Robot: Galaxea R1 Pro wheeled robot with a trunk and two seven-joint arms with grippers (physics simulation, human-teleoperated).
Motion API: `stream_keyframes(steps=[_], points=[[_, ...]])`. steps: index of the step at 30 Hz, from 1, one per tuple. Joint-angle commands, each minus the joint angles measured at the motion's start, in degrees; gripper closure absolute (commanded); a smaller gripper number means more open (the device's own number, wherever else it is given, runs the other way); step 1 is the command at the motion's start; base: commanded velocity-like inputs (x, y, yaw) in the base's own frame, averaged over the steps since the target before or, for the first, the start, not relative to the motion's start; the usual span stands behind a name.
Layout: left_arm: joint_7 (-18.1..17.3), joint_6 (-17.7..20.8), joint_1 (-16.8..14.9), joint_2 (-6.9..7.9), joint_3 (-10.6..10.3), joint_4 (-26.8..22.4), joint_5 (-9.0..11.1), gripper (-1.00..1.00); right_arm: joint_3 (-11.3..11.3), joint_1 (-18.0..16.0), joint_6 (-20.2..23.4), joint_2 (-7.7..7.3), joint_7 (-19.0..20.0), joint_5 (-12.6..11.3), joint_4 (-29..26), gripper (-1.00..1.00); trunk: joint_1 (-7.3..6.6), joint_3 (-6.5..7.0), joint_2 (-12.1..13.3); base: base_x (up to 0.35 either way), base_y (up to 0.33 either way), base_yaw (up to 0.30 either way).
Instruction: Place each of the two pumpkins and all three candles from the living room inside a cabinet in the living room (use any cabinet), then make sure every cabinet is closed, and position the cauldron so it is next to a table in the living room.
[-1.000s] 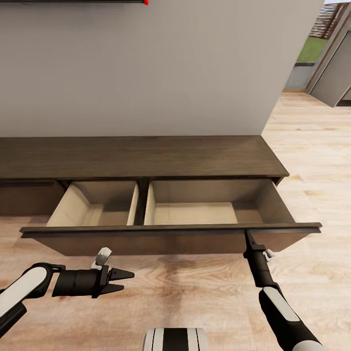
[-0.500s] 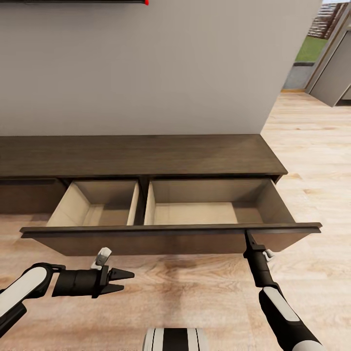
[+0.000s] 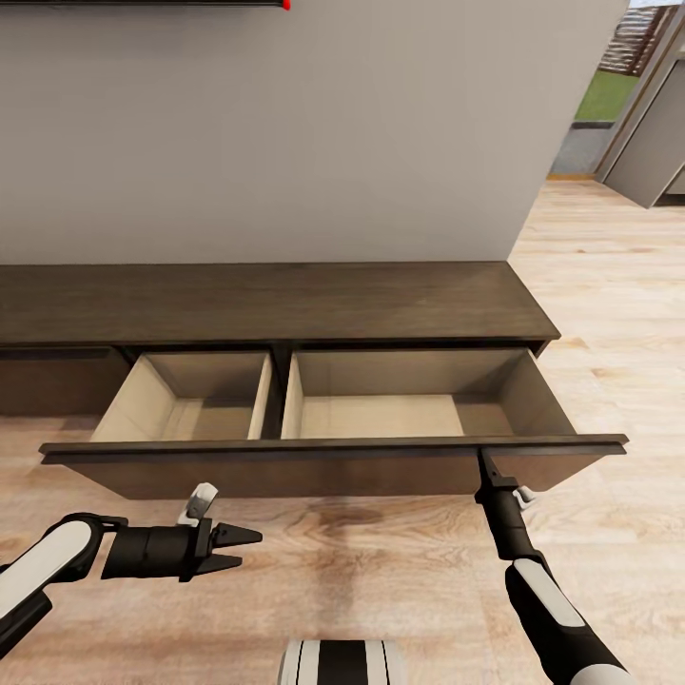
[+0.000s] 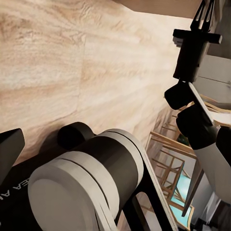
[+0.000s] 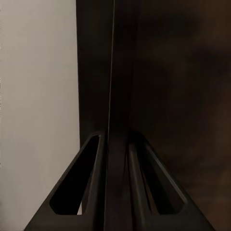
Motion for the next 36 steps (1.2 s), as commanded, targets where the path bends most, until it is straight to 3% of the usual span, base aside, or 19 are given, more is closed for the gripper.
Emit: stream_keyframes(steps=[1,16,17,29,36], points=[[0.1,0.0,-0.1,0.04,-0.1,0.0,0.2,-1.00,0.4,0.0,0.3,-0.02,1.3,-0.3,-0.7,1.00,-0.02,-0.03,0.0,-0.003,0.000,0.000],[0.1,0.1,-0.1,0.04,-0.1,0.0,0.2,-1.00,0.4,-0.1,0.3,-0.02,1.3,-0.3,-0.7,1.00,-0.02,-0.03,0.0,-0.011,0.000,0.000],[0.1,0.0,-0.1,0.04,-0.2,0.0,0.2,-1.00,0.4,-0.1,0.3,-0.02,1.4,-0.3,-0.7,-1.00,-0.02,-0.03,0.0,0.000,0.000,0.000],[0.1,0.0,-0.1,0.04,-0.1,0.0,0.2,-1.00,0.4,0.0,0.4,-0.02,1.2,-0.3,-0.7,-1.00,-0.02,-0.03,0.0,-0.008,0.000,0.000],[0.1,0.0,-0.1,0.04,-0.1,0.1,0.2,-1.00,0.4,-0.1,0.4,-0.02,1.1,-0.3,-0.7,-1.00,-0.02,-0.03,0.0,-0.281,0.000,0.000]])
